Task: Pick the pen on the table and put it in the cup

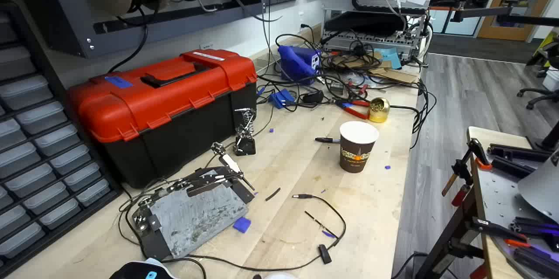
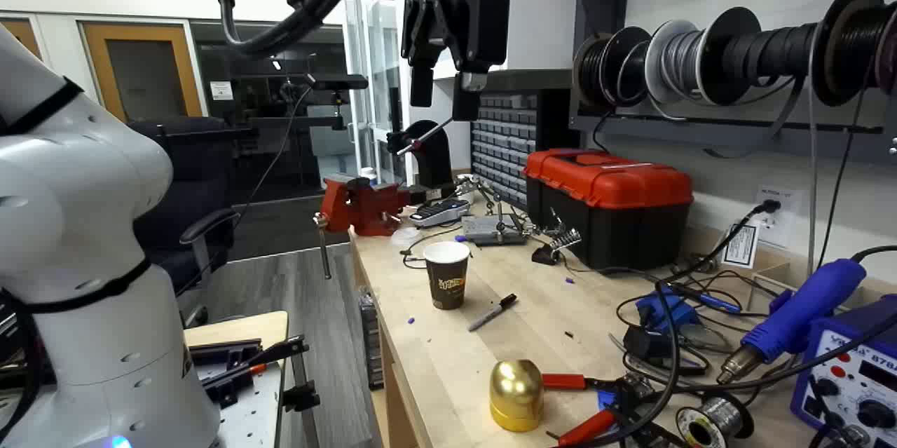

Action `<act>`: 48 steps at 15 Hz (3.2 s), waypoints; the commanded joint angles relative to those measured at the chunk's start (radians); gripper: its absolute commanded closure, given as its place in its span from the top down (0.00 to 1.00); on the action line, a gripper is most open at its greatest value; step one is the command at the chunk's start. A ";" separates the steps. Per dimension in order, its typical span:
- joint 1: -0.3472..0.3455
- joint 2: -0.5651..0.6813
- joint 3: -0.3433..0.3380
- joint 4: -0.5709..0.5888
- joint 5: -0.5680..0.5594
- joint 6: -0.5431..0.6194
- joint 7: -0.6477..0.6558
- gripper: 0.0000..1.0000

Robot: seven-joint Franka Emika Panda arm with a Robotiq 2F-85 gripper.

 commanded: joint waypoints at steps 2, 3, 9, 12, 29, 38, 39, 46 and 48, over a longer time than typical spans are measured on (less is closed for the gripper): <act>-0.015 0.004 0.011 0.003 0.006 -0.002 -0.006 1.00; -0.015 0.004 0.011 0.003 0.006 -0.002 -0.006 1.00; -0.015 0.004 0.011 0.003 0.006 -0.002 -0.006 1.00; -0.015 0.004 0.011 0.003 0.006 -0.002 -0.006 1.00; 0.045 0.167 0.113 -0.145 0.002 0.321 -0.029 1.00; 0.079 0.321 0.174 -0.180 0.038 0.511 -0.063 1.00; 0.084 0.331 0.182 -0.182 0.046 0.522 -0.066 1.00; 0.115 0.338 0.230 -0.259 0.077 0.608 -0.097 1.00; 0.122 0.338 0.239 -0.294 0.071 0.647 -0.108 1.00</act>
